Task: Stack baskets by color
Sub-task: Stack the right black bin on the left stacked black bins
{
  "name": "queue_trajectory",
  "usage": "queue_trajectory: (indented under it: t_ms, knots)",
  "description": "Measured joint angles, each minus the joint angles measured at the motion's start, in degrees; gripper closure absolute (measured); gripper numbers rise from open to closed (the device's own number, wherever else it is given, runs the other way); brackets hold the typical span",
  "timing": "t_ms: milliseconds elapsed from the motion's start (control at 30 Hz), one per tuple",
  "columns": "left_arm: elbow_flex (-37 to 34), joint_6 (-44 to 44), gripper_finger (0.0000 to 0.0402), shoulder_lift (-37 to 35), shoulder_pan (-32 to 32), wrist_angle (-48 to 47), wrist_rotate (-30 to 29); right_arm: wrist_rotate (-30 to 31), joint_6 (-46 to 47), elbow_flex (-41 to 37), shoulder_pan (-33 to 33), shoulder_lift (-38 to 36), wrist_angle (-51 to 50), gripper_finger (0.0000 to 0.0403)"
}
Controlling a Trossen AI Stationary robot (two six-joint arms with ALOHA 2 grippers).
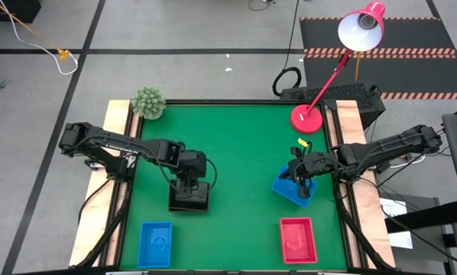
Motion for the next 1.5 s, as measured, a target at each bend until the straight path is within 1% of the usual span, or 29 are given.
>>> queue_trajectory:
  t_ms: [100, 300, 367, 567, 733, 833, 900, 1000, 1067, 1167, 1267, 1400, 1500]
  knots:
    - [-0.61, -0.04, 0.0297, 0.0, -0.51, 0.43, 0.05, 0.0, 0.0, 0.0, -0.02, 0.0, 0.0, 0.0401]
    - [-5.13, -1.65, 0.0386, 0.04, -0.52, 1.59, 0.5, 0.0, 0.0, 0.0, -0.02, 0.0, 0.02, 0.0401]
    - [-6.47, -3.01, 0.0393, 0.07, -0.52, 3.27, 0.51, 0.0, 0.0, 0.0, -0.02, 0.0, 0.02, 0.0401]
    - [-7.73, -3.28, 0.0378, 0.07, -0.98, 7.7, 0.54, 0.0, 0.0, 0.0, -0.01, 0.0, 0.04, 0.0401]
    - [-7.74, -3.15, 0.0357, 0.07, -1.72, 7.8, 0.48, 0.0, 0.0, 0.0, -0.01, 0.0, 0.04, 0.0401]
    - [-7.74, -3.45, 0.0327, 0.07, -2.53, 7.97, 0.18, 0.0, 0.0, 0.0, -0.02, 0.0, 0.05, 0.0401]
    - [-7.74, -4.69, 0.0303, 0.07, -3.11, 7.93, -1.08, 0.0, 0.02, 0.0, -0.01, 0.0, 0.05, 0.0401]
    - [-7.74, -7.45, 0.0265, 0.07, -3.86, 7.93, -3.32, 0.0, 0.03, 0.0, -0.02, 0.0, 0.07, 0.0401]
    - [-7.64, -9.57, 0.0244, 0.07, -4.17, 7.84, -3.41, 0.0, 0.62, 0.0, 0.0, 0.0, 0.07, 0.0401]
    - [-6.68, -13.2, 0.0222, 0.07, -4.55, 7.79, -3.45, 0.0, 1.63, 0.0, -0.01, 0.0, 0.08, 0.0401]
    - [-5.46, -15.06, 0.0214, 0.07, -5.16, 7.76, -3.56, 0.0, 2.07, -0.02, 0.0, 0.0, 0.23, 0.0401]
    - [-4.66, -15.13, 0.0213, 0.02, -5.92, 7.98, -3.92, 0.07, 3.02, -0.02, 0.0, 0.0, 1.2, 0.0401]
    - [-4.66, -15.32, 0.0213, 0.02, -5.86, 7.69, -6.25, 0.03, 3.38, -0.02, 0.0, 0.02, 2.17, 0.0401]
